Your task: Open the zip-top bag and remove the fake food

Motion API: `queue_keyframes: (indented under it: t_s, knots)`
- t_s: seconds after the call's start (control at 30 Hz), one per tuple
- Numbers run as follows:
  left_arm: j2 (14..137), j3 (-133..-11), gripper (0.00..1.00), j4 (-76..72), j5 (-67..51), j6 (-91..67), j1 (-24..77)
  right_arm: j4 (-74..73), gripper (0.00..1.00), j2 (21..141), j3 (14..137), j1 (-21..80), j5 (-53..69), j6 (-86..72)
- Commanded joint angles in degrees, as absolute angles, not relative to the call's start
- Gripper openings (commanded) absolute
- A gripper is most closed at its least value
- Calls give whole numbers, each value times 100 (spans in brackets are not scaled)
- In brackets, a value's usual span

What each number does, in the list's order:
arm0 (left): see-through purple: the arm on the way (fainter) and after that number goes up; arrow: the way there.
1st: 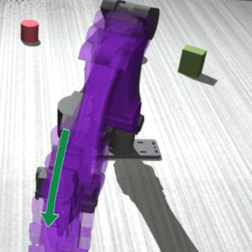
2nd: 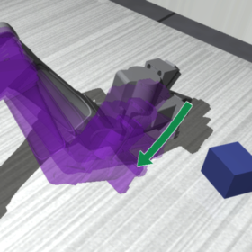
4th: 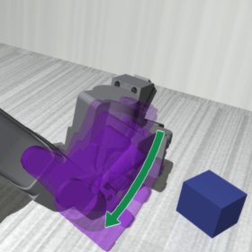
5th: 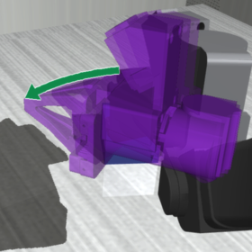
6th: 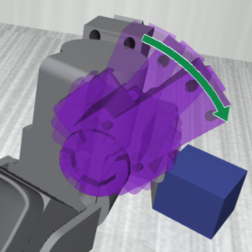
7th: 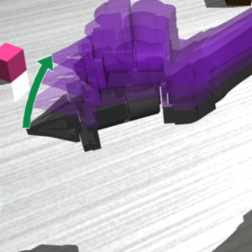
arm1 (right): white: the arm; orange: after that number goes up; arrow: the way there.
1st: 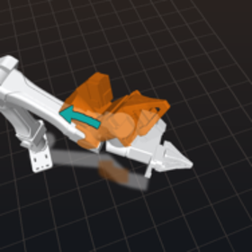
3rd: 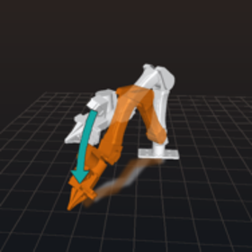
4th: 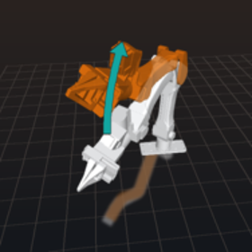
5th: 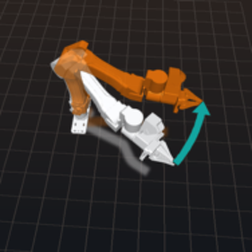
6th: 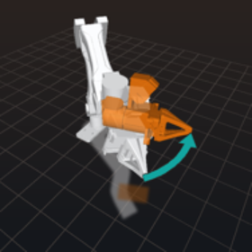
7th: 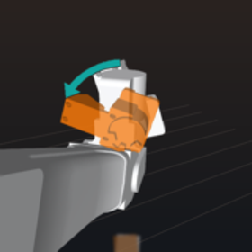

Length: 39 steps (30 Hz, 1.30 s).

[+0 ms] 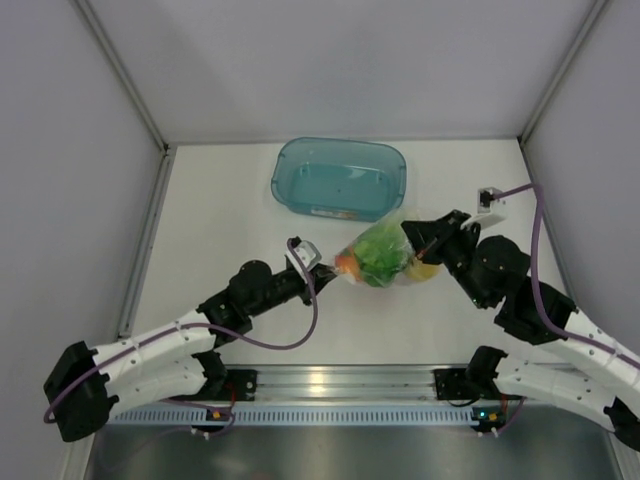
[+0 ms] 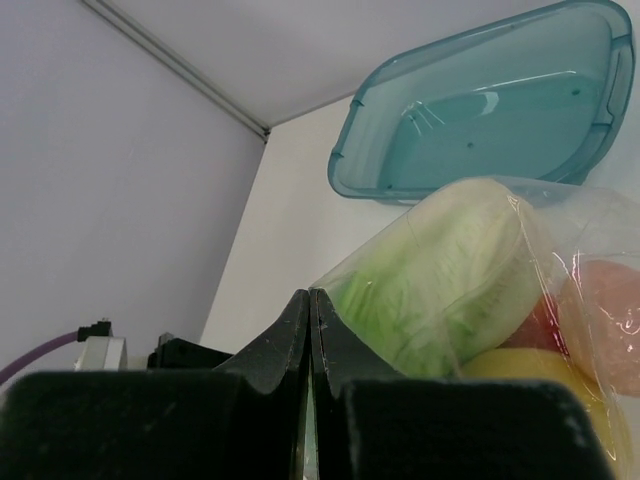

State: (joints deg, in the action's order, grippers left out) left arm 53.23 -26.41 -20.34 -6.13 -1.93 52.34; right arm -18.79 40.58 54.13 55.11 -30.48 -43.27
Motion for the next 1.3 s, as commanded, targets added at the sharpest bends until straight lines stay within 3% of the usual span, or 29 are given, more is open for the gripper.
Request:
queue_keyframes:
  t_s: [0.0, 0.07, 0.1, 0.13, 0.17, 0.27, 0.4, 0.47, 0.53, 0.63, 0.8, 0.93, 1.1, 1.2, 1.27]
  knots:
    - [5045, -3207, 0, -1839, -502, -237, 5247, -1502, 0, 3798, 5318, 5599, -3128, -4342]
    - [5027, -3618, 0, -1066, -343, -237, 5247, -1573, 0, 3727, 5274, 5590, -3234, -4219]
    - [5062, -3769, 0, -802, -273, -237, 5247, -1643, 5, 3648, 5273, 5590, -3252, -4001]
    - [5089, -3936, 0, -460, -185, -220, 5247, -1774, 17, 3604, 5273, 5572, -3226, -3842]
    - [5132, -4346, 0, 187, -185, -176, 5247, -1906, 41, 3551, 5291, 5564, -3217, -3719]
    - [5378, -4973, 0, 1035, -202, -53, 5247, -2285, 65, 3314, 5352, 5555, -3033, -3139]
    - [5510, -5667, 0, 1397, -632, 228, 5247, -2452, 80, 3129, 5422, 5555, -2375, -1903]
    - [5695, -5905, 0, 1529, -860, 272, 5247, -2400, 87, 3207, 5458, 5555, -1305, -1470]
    - [6027, -6334, 0, 1896, -1308, 413, 5247, -2373, 90, 3506, 5554, 5555, -183, -1082]
    - [6589, -6905, 0, 2449, -1932, 589, 5247, -2259, 95, 4164, 5695, 5555, 456, -888]
    - [7145, -7321, 0, 2883, -1478, 510, 5247, -1663, 83, 5052, 5660, 5590, 317, -949]
    - [7233, -7330, 0, 2874, -889, 334, 5247, -1241, 84, 5045, 5336, 5599, -508, -1256]
    - [7330, -7382, 0, 2883, -958, 246, 5256, -853, 85, 4957, 4826, 5599, -369, -1407]
    - [7365, -7496, 0, 2883, -1019, 202, 5265, -853, 82, 5010, 4711, 5607, -220, -1301]
    - [7383, -7558, 0, 2883, -1342, 263, 5265, -757, 73, 5001, 4624, 5607, -141, -1144]
